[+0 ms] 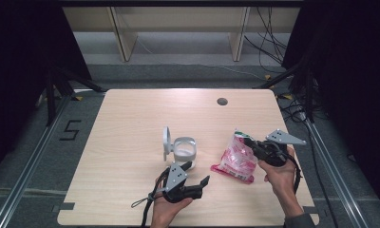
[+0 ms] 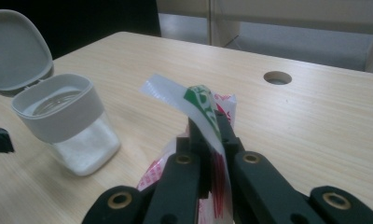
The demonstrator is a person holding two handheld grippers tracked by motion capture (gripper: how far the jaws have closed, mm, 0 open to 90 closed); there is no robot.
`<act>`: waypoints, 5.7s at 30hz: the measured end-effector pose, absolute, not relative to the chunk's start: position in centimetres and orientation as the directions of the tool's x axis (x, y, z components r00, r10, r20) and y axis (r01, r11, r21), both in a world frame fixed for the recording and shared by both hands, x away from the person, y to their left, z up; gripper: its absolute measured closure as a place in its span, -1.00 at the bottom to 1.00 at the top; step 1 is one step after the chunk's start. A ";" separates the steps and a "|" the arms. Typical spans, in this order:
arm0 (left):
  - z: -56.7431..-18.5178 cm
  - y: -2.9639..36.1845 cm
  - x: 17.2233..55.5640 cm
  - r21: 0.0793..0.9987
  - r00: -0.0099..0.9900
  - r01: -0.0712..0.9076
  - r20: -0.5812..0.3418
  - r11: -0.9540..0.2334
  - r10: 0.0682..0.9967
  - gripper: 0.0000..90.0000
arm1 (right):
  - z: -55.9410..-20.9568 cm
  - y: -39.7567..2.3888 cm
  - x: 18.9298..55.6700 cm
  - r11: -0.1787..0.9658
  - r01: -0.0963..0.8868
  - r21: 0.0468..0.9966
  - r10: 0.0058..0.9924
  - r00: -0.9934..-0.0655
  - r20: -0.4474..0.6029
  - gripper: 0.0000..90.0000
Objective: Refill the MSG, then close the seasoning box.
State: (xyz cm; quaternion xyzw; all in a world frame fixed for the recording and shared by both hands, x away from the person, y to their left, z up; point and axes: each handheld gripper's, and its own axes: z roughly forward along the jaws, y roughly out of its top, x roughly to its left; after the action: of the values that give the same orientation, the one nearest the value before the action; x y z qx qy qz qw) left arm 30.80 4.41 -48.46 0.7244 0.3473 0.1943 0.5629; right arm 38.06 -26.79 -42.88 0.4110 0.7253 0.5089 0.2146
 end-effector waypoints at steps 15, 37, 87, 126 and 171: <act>-47.5 7.6 30.4 0.951 0.666 0.271 -0.072 -0.150 0.742 -0.47 | -44.2 -27.7 39.6 0.147 0.414 0.898 0.853 -0.514 0.097 0.99; -47.6 11.6 30.9 0.947 0.608 0.286 -0.060 -0.148 0.791 -0.24 | -46.3 -28.1 40.0 0.135 0.495 0.858 0.871 -0.472 0.135 0.83; -47.7 14.4 33.6 0.968 0.532 0.218 -0.011 -0.124 0.847 0.98 | -47.4 -29.6 38.5 0.042 0.554 0.832 0.919 -0.347 0.184 -0.01; -45.8 14.0 35.4 0.964 0.549 0.219 0.008 -0.153 0.836 0.98 | -46.8 -26.0 33.1 0.174 0.490 0.854 0.858 -0.501 0.112 -0.18; -44.2 13.1 35.3 0.967 0.572 0.182 0.044 -0.179 0.819 0.98 | -46.9 -24.6 31.5 0.229 0.454 0.861 0.810 -0.579 0.090 -0.26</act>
State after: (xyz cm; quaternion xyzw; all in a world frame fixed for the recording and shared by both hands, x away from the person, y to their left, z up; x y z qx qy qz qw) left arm 35.27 13.09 -44.21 0.7074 0.3535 0.2980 0.5345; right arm 31.49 -24.57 -46.87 0.4160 0.7596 0.4611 0.1933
